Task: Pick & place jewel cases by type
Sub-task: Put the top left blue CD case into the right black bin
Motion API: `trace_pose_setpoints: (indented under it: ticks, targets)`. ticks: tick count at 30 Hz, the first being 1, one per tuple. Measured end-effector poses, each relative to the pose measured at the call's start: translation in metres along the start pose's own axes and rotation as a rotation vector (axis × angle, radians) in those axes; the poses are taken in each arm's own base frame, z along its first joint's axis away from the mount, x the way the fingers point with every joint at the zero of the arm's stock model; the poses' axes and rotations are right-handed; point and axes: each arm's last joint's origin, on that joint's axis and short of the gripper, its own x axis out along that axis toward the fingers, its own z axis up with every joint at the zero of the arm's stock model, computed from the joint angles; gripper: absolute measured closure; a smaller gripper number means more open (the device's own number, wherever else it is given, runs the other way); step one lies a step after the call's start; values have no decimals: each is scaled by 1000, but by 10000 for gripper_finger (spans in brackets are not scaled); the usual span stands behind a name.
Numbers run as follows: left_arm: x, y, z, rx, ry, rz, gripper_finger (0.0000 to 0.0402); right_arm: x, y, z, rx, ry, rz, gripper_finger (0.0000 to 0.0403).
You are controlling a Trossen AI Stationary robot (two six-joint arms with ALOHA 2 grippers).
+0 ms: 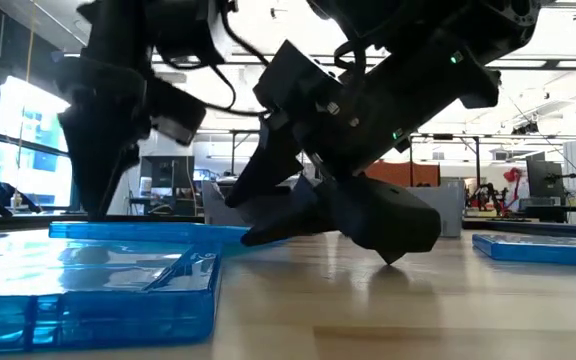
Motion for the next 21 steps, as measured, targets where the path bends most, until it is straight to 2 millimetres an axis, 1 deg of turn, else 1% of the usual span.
trace_pose_setpoints:
  ticks: [4, 7, 11, 14, 21]
  targets:
    - [17, 4, -4, -4, -5, -82, 181, 2, -3, -3, -39, -15, 25, 199]
    - [24, 6, -7, -9, -5, -131, 181, 3, -4, -4, -46, -45, 66, 199]
    - [23, 4, -5, 23, -13, -156, 181, 6, -8, -9, -79, -29, 57, 199]
    - [20, -1, 2, 87, -72, -187, 181, 7, -11, -12, -108, -27, 64, 199]
    - [17, -2, 11, 114, -119, -261, 181, 8, -15, -14, -162, 25, -13, 202]
